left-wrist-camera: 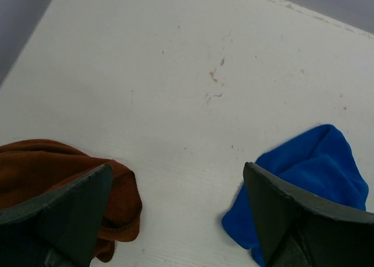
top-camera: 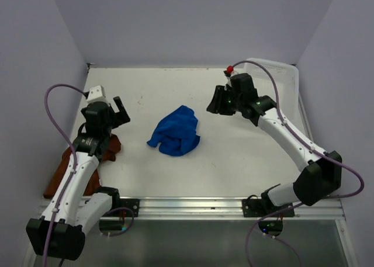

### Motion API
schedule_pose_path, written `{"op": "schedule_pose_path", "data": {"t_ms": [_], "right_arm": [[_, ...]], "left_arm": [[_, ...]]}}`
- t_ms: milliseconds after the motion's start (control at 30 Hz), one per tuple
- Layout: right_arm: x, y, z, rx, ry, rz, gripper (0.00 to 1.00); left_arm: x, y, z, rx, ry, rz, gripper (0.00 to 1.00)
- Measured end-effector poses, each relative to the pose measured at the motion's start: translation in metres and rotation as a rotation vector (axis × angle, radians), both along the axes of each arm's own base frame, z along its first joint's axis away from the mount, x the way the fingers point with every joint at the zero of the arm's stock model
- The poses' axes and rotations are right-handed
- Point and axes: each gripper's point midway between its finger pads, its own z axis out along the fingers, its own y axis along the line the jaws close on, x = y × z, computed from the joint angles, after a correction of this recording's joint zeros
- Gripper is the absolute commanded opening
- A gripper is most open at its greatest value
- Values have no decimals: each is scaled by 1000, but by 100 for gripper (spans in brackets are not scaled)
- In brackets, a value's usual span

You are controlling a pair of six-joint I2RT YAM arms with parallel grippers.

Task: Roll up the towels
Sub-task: Move the towel to the center of the board, then flatten the towel

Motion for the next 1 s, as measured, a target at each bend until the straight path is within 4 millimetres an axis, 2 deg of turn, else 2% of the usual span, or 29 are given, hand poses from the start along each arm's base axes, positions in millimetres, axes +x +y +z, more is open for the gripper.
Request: {"op": "schedule_pose_path", "data": {"t_ms": [67, 167, 300, 467, 567, 767, 1000], "right_arm": [[9, -16, 10, 26, -44, -49, 35], [20, -35, 1, 24, -51, -109, 29], [35, -42, -40, -32, 18, -137, 28], [48, -53, -98, -164, 105, -161, 29], [59, -62, -115, -241, 110, -188, 30], [89, -76, -117, -343, 53, -248, 35], [104, -103, -118, -427, 27, -332, 40]], "left_arm": [[6, -11, -10, -16, 33, -56, 95], [13, -28, -30, -52, 101, -141, 93], [17, -45, -52, -97, 174, -217, 93], [14, -59, -69, -143, 211, -276, 93], [14, -62, -71, -148, 218, -286, 94], [14, -68, -71, -159, 213, -293, 95], [9, -80, -82, -181, 225, -302, 96]]}}
